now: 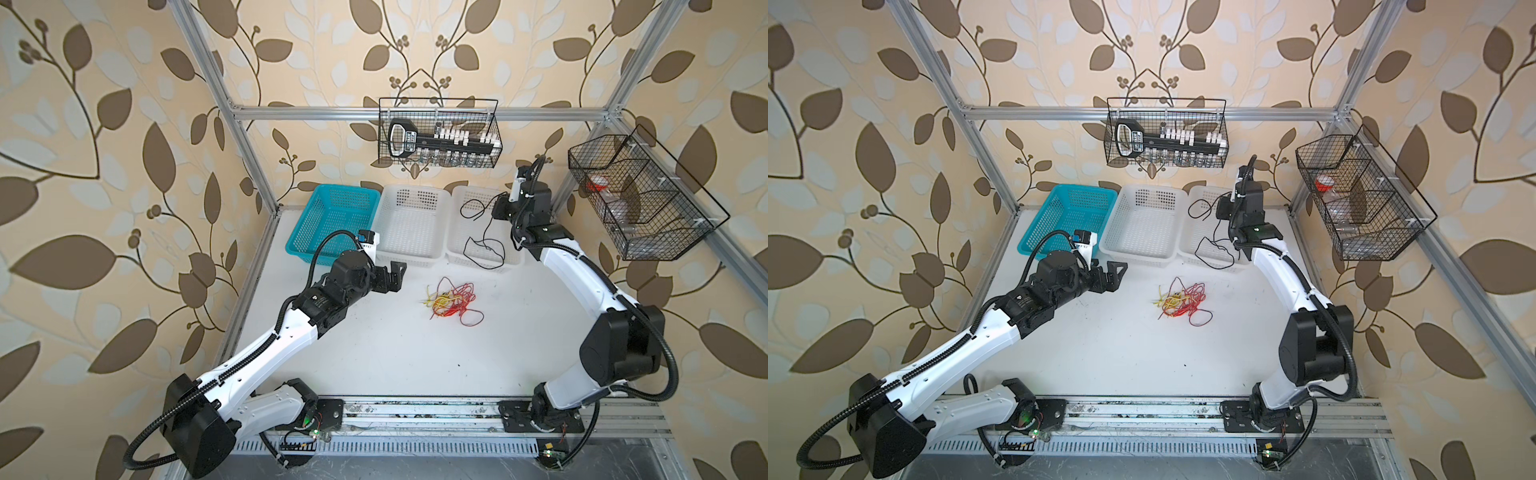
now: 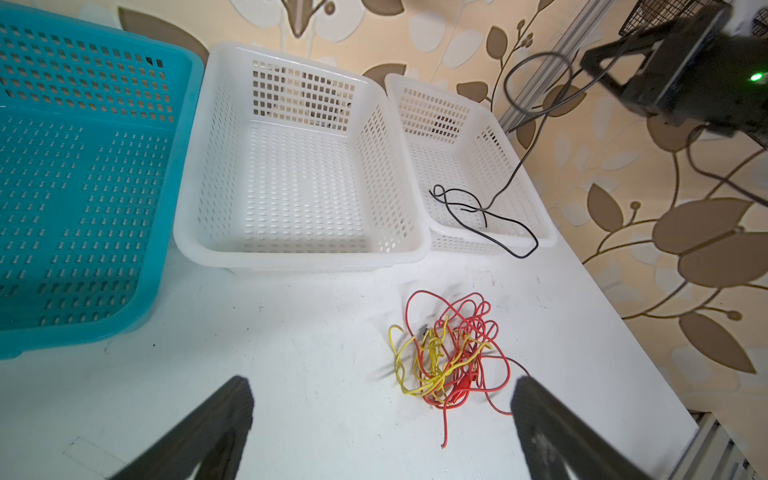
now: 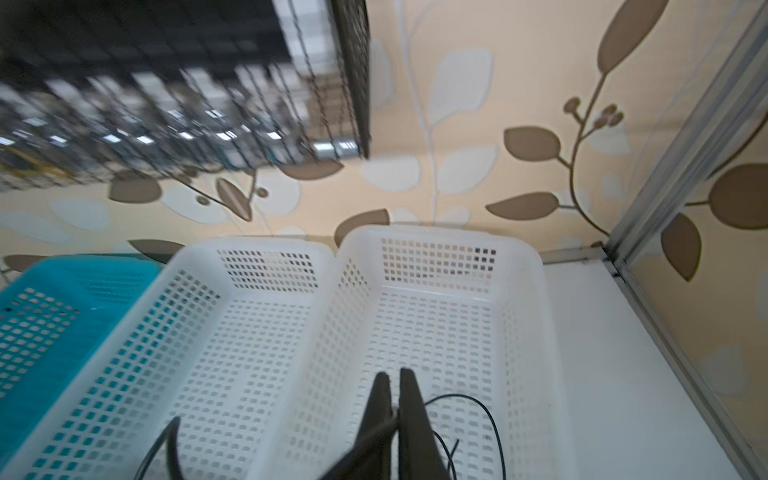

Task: Untangle the cables
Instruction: 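Open the right gripper to drop the black wire into the white basket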

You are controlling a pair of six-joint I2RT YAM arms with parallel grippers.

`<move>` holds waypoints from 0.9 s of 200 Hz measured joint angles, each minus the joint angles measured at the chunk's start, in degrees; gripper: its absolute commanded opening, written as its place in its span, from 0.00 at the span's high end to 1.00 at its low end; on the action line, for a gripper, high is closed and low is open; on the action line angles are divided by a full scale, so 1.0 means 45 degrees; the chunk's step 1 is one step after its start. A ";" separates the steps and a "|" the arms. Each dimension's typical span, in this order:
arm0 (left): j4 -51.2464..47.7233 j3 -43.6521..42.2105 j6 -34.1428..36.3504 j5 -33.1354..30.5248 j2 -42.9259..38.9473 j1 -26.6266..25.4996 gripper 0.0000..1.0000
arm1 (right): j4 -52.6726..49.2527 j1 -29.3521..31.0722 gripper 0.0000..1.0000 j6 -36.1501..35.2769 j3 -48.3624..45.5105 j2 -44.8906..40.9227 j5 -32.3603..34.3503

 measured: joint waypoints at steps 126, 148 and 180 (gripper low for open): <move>0.0034 0.0005 -0.0262 0.0588 0.1865 0.0000 0.01 | -0.2152 -0.0350 0.74 0.0588 0.0665 0.4012 0.1506; -0.0131 0.0039 -0.0311 0.0597 0.2239 0.0000 0.01 | -0.2186 -0.0350 0.61 0.0534 0.0665 0.4012 0.1399; -0.0359 0.0194 -0.0389 0.0602 0.2798 0.0000 0.01 | -0.2336 -0.0350 0.48 0.0466 0.0661 0.3915 0.1030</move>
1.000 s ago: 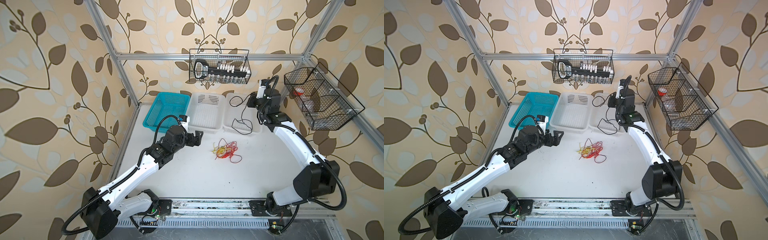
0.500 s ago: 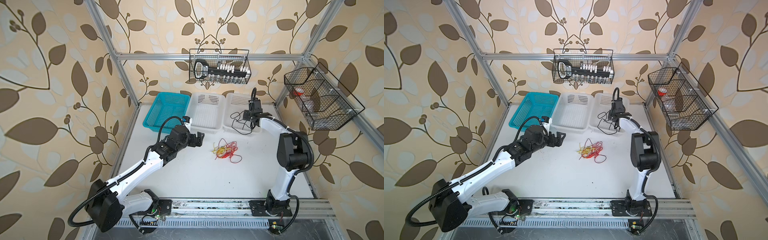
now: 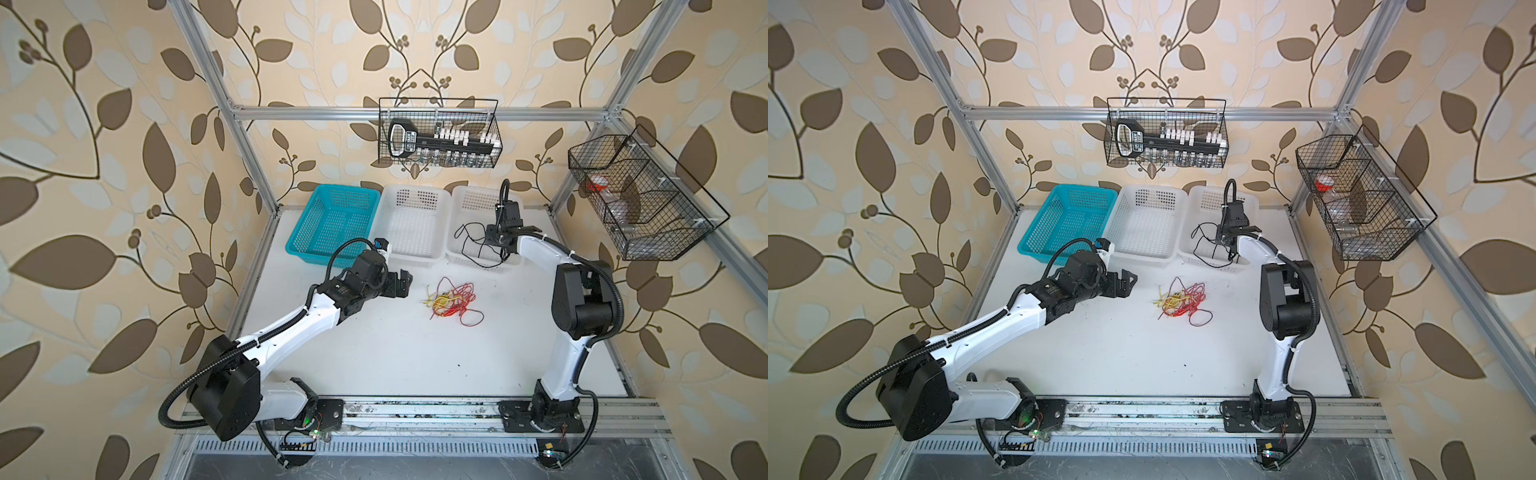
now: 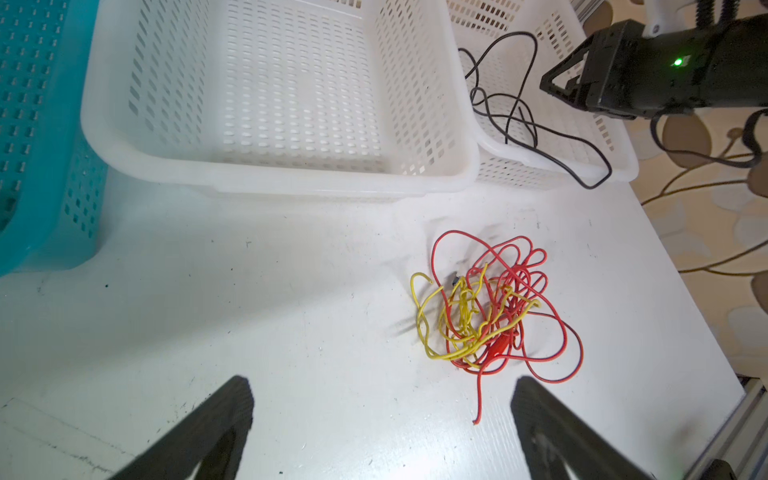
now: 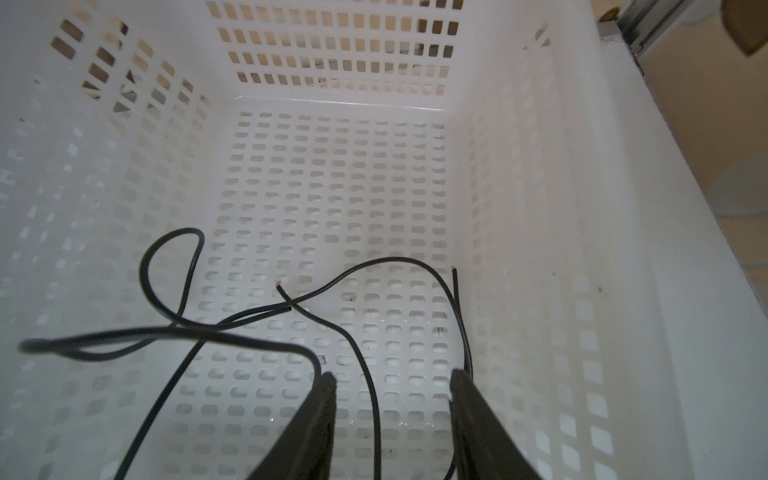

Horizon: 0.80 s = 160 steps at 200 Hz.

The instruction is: Untangle the cables

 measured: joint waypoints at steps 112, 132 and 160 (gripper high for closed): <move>-0.0335 0.0423 -0.0189 0.0942 0.1234 0.0000 0.01 | 0.0121 0.0947 0.40 0.0131 -0.2628 -0.4546 -0.1413; -0.0325 0.0423 -0.0267 0.1185 0.1496 -0.0015 0.01 | 0.0277 0.1778 0.40 0.0233 -0.3842 -0.5586 -0.1608; -0.0257 0.0423 -0.0306 0.1452 0.2045 -0.0136 0.01 | 0.0389 0.3084 0.41 0.0379 -0.5285 -0.6849 -0.1729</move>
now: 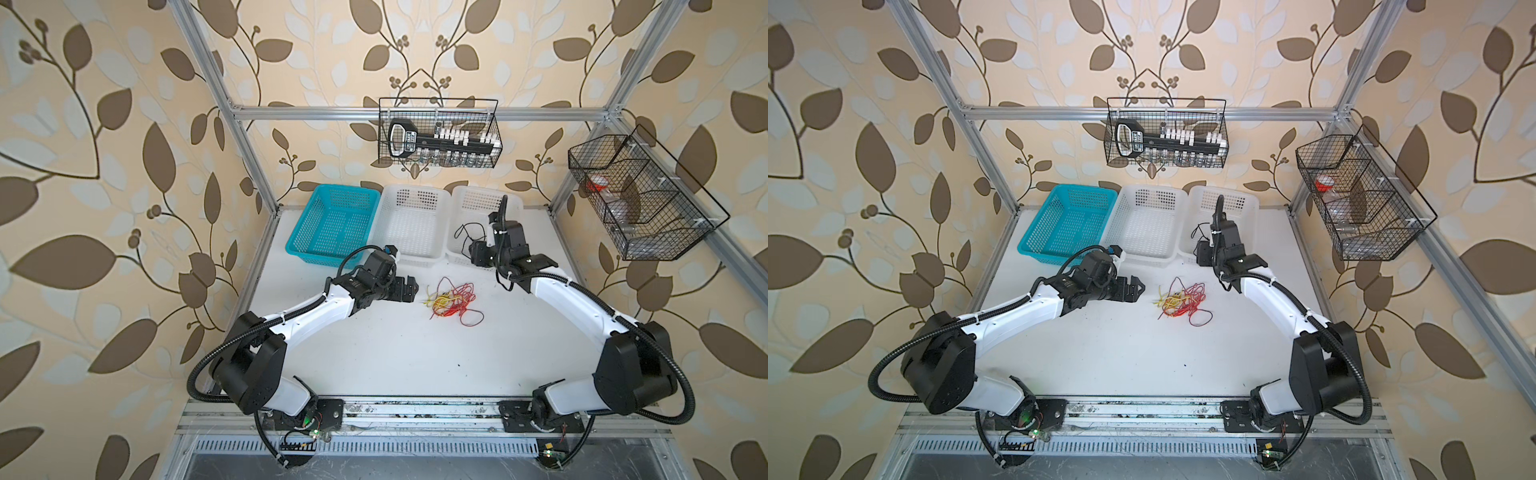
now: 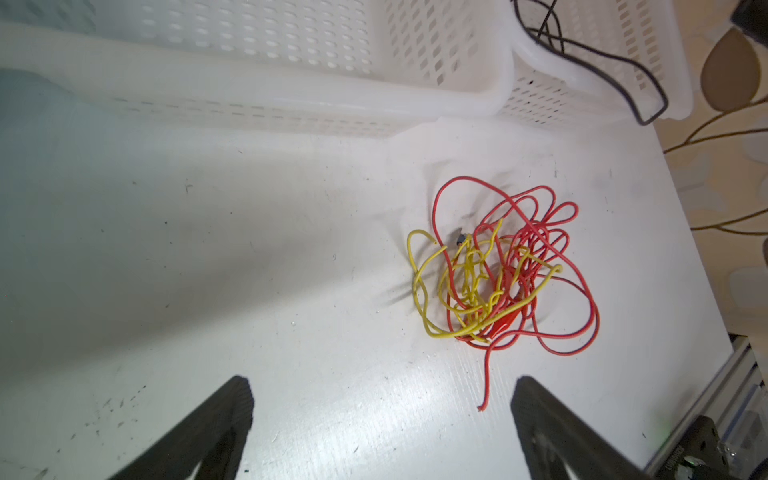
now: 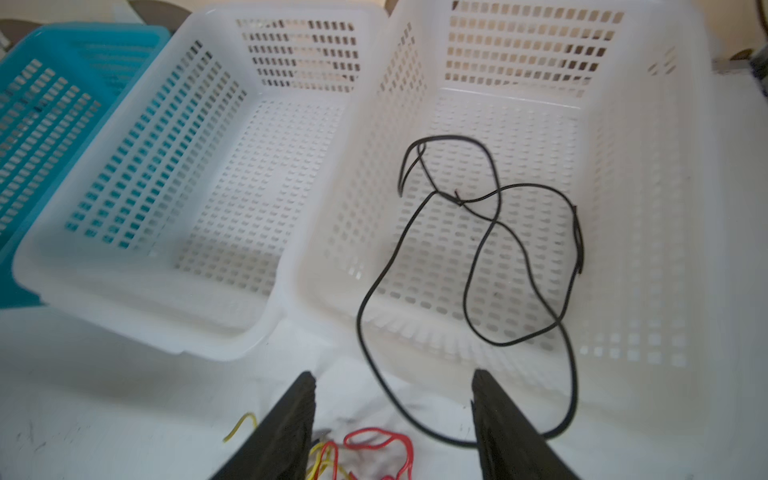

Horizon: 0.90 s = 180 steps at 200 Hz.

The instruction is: Untangle the cables

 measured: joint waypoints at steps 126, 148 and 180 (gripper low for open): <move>0.1122 0.0000 0.1073 0.0223 0.0432 -0.1399 0.02 | 0.0029 0.1972 0.57 0.0860 -0.2623 -0.0782 -0.0670; 0.1175 0.0005 0.1185 0.0214 0.0782 -0.1574 0.04 | 0.0126 0.1972 0.57 0.1001 -0.2764 -0.0578 -0.0767; 0.1030 0.0146 0.1297 -0.0068 0.1525 -0.1783 0.09 | 0.0165 0.1972 0.57 0.1151 -0.3050 -0.0505 -0.0816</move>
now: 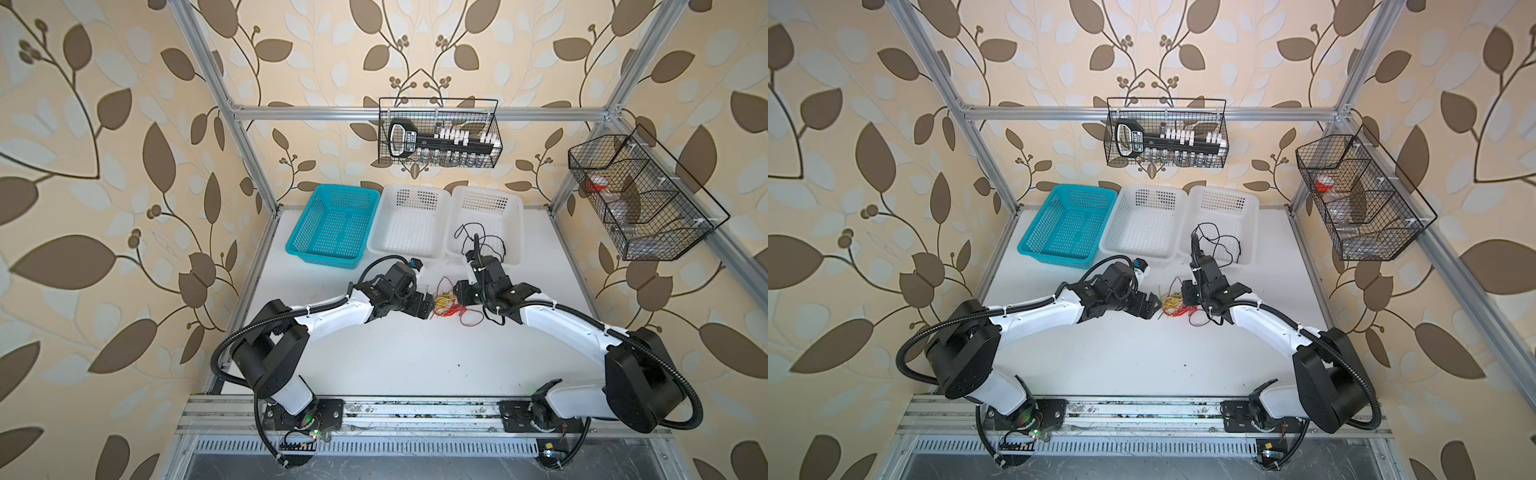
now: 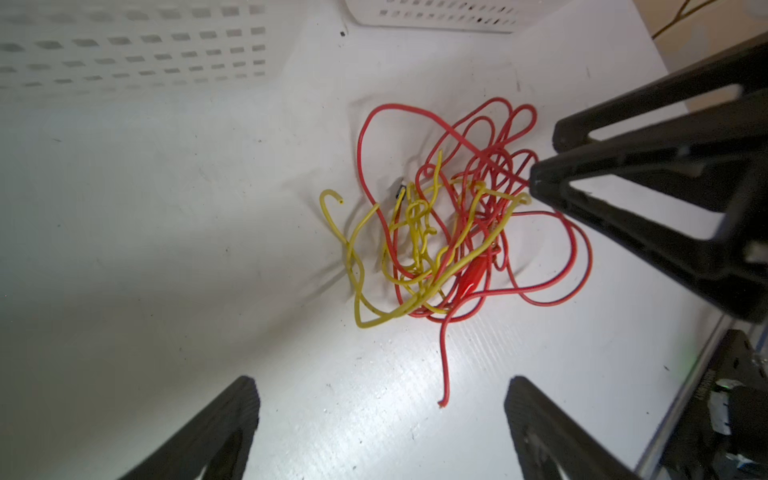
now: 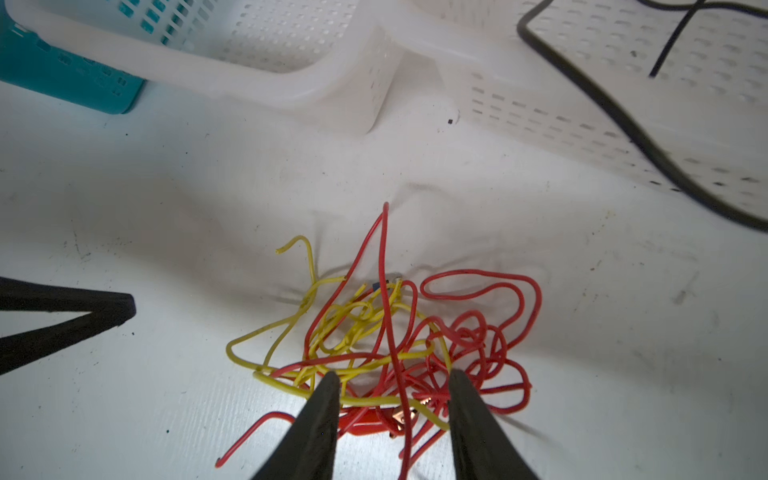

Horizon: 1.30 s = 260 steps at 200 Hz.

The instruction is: Untangle the cables

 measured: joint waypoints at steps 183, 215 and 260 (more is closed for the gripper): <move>-0.0330 0.2788 0.1865 -0.0243 0.2803 -0.0505 0.39 | 0.0238 -0.0646 0.56 0.0126 -0.0593 -0.0612 -0.0238; -0.0374 0.2914 0.2132 0.0034 0.3036 -0.0607 0.50 | 0.0238 -0.0646 0.56 0.0126 -0.0597 -0.0612 -0.0282; -0.0491 0.2919 0.2331 0.0068 0.3230 -0.0617 0.59 | 0.0243 -0.0675 0.56 0.0121 -0.0602 -0.0612 -0.0325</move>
